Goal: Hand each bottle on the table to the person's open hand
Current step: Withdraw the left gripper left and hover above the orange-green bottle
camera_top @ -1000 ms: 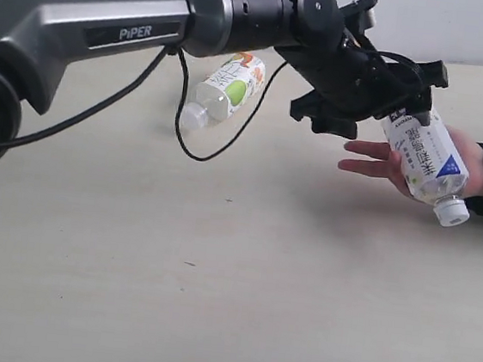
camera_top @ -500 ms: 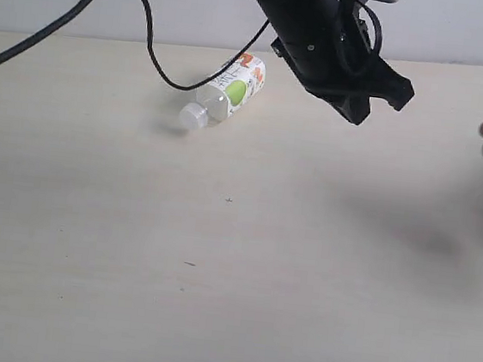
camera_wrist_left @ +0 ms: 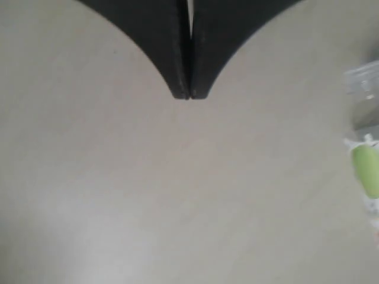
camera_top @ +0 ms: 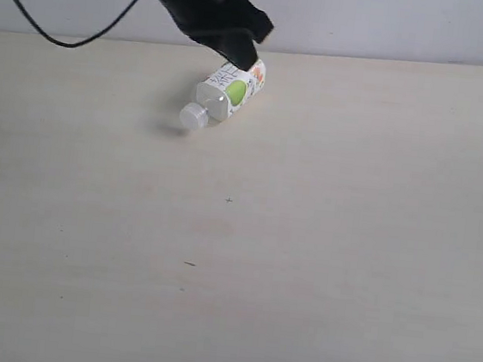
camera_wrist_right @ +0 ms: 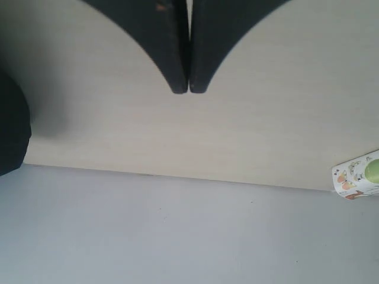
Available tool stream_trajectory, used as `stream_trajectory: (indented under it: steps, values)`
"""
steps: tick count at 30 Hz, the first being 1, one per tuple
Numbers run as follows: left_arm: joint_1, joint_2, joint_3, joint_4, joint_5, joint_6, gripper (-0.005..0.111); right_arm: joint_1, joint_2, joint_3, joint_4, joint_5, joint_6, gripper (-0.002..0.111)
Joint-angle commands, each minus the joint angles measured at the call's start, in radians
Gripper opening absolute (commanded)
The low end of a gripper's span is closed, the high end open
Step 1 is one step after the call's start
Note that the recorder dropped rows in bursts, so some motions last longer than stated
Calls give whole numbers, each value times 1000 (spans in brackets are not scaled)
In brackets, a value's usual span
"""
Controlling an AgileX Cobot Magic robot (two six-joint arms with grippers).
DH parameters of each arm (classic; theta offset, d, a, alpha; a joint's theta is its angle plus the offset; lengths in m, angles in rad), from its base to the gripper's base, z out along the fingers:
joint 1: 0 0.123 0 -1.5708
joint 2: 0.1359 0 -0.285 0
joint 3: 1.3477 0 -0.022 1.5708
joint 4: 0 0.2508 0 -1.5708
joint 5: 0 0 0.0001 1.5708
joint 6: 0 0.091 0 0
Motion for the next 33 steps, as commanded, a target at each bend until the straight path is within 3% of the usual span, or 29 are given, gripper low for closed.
stream_trajectory:
  steps: [1, 7, 33]
  values:
    - [90, -24, 35, -32, -14, 20, 0, -2, -7, 5, 1, -4, -3, 1]
    - [128, -20, 35, -28, -64, 20, 0, -2, -7, 5, 1, -4, -3, 1]
    - [128, -20, 35, -21, 1, 15, 0, -2, -7, 5, 1, -4, -3, 1]
